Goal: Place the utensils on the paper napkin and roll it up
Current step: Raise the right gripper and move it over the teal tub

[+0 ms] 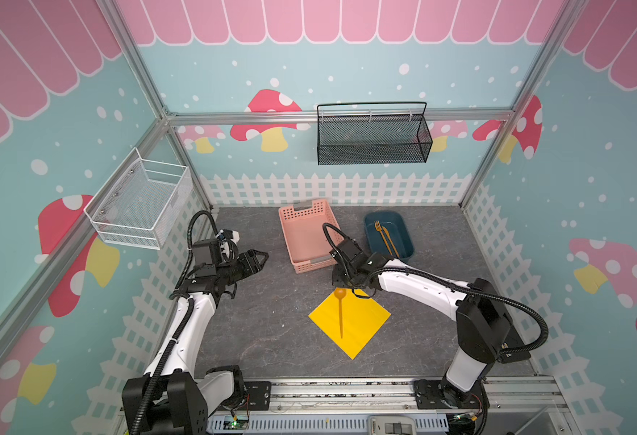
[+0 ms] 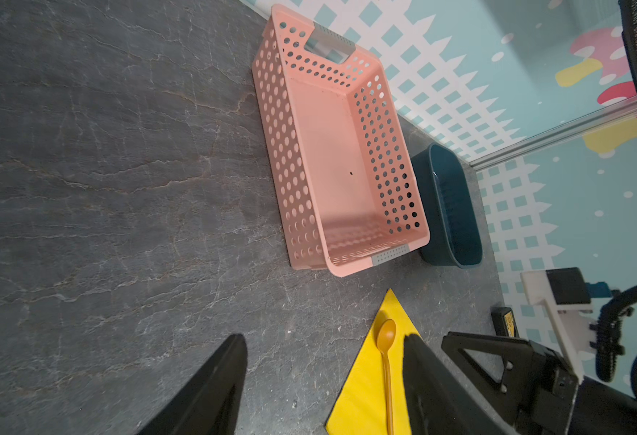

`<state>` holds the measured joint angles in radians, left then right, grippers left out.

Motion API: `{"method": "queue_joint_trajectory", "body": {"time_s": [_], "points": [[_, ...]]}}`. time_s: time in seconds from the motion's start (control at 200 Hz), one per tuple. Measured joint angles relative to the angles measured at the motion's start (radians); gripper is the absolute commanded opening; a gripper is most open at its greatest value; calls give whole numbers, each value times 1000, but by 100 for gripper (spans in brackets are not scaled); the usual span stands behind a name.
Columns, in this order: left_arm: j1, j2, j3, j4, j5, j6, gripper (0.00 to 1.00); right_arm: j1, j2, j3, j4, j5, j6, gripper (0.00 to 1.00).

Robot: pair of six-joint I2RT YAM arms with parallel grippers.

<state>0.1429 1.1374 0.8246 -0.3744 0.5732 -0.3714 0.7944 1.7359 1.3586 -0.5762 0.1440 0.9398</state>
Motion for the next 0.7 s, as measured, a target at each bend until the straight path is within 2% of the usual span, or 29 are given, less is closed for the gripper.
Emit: {"method": "queue_joint_trajectory", "body": {"time_s": [0.165, 0.46, 0.7], "points": [[4, 3, 0, 2, 0, 0, 68, -109, -13, 24, -14, 5, -97, 24], [27, 27, 0, 6, -1, 0, 68, -350, -9, 70, -69, -71, -301, 21], [47, 49, 0, 5, -3, 1, 68, -463, 120, 239, -106, -171, -453, 19]]}}
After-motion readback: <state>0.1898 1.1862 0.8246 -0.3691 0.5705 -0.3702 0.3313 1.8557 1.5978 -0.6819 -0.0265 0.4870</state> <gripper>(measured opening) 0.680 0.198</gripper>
